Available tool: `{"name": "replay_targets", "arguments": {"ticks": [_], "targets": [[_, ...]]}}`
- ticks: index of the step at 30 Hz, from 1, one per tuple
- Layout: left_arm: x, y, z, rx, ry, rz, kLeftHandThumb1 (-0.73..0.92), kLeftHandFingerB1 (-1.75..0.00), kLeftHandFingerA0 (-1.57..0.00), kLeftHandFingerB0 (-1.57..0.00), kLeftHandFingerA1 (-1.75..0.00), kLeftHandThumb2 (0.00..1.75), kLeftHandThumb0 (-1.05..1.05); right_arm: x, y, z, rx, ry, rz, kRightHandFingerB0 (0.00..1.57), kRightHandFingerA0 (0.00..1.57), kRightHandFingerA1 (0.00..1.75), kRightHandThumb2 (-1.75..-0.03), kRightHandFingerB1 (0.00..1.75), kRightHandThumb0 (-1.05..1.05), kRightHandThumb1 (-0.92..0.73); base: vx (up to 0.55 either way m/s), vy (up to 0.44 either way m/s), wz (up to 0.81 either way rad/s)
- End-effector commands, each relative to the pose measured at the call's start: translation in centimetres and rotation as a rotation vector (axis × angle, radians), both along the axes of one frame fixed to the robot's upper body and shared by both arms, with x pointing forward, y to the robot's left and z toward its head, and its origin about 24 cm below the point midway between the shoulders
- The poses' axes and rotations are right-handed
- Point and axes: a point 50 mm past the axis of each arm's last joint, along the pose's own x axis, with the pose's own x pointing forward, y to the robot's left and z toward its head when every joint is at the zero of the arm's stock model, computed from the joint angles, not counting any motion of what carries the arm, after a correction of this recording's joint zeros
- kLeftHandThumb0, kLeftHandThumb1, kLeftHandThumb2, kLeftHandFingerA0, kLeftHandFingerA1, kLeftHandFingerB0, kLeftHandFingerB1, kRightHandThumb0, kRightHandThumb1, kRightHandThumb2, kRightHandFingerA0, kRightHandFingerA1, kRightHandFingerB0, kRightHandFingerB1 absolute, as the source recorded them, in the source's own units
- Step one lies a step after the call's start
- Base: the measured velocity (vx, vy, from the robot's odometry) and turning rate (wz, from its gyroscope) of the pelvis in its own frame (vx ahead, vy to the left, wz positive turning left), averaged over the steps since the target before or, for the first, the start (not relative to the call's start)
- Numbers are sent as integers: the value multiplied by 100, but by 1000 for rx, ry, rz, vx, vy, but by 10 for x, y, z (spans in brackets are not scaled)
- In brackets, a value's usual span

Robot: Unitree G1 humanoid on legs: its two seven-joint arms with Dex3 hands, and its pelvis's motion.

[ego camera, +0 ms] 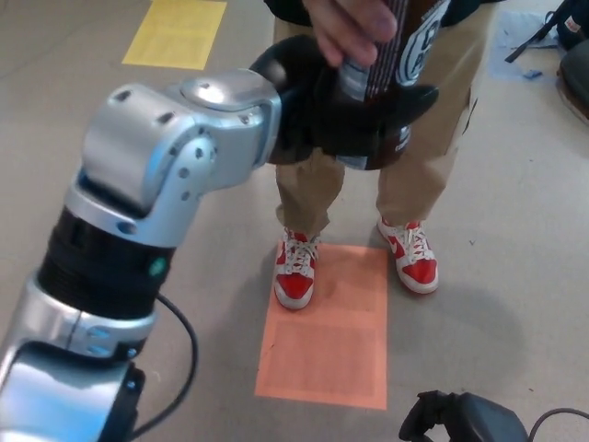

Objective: The robot recieved a bottle of protein shake from a person using its left hand and then shake the protein up and down 2 two times and hand it back to the person

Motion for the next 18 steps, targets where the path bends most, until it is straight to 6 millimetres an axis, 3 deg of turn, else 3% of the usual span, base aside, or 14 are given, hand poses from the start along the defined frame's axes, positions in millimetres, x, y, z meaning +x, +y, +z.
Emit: {"name": "replay_targets", "arguments": {"ticks": [1,3,4,7,11,13,18], "targets": [[0,-3,5,-10,-323,95,87,-47,-98,-69,-54,66,-14,4,-2,2,2,3,-5,96,102,98,-106,84,-47,-54,0,0,0],[0,-3,1,-10,-352,99,86,-57,-106,-80,-57,66,-24,5,-2,3,9,-3,-7,96,101,94,-105,83,-47,-54,0,0,0],[-1,-3,-1,-21,-353,102,87,-70,-106,-80,-62,66,-26,5,-2,3,11,0,-9,95,99,93,-108,84,-47,-55,0,0,0],[-1,0,-6,-24,-365,104,88,-78,-105,-75,-64,66,-27,5,-3,3,9,-2,-7,93,98,96,-114,89,-48,-51,0,0,0],[-1,4,-11,-28,-367,111,86,-79,-103,-72,-67,66,-26,5,-3,3,12,-5,-5,96,97,89,-108,84,-49,-54,0,0,0],[-1,6,-13,-39,-360,117,86,-93,-107,-69,-70,65,-24,5,-3,4,11,-8,-3,95,100,92,-107,85,-50,-56,0,0,0],[-1,11,-21,-46,-331,130,85,-93,-109,-71,-70,65,-27,7,-3,5,14,-14,-5,97,96,90,-110,86,-50,-54,0,0,0]]}}
